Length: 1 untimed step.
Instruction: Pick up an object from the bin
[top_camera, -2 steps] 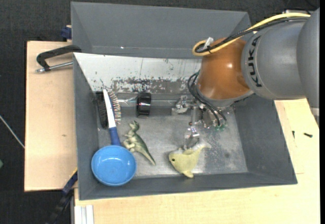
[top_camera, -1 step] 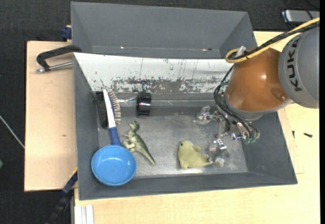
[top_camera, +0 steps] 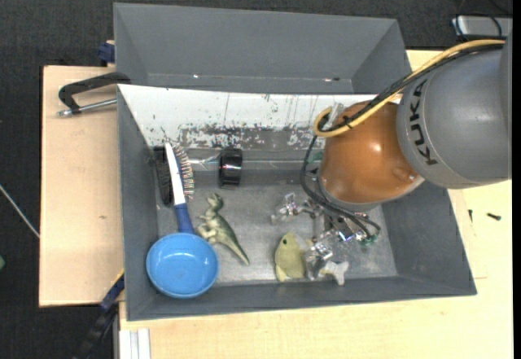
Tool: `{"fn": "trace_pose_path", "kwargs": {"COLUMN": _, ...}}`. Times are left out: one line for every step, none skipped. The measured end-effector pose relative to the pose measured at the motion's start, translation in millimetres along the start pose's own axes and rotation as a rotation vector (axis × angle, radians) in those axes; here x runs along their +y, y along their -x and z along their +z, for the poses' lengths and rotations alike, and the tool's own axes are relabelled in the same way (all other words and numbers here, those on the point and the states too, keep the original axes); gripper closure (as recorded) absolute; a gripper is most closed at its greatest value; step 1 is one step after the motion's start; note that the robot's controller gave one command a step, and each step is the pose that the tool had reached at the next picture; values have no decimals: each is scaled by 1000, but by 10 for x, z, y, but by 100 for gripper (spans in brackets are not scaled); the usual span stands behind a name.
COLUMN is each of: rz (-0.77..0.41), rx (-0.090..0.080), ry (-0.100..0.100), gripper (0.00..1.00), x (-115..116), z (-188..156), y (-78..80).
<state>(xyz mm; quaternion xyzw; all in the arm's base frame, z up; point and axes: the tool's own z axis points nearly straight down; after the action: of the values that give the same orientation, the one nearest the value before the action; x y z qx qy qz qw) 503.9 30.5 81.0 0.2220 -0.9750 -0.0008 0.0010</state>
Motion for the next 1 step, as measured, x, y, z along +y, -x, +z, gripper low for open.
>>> {"fn": "trace_pose_path", "kwargs": {"rz": 3, "rx": 0, "ry": -1, "gripper": 100, "x": -18, "z": -11, "y": -6}}
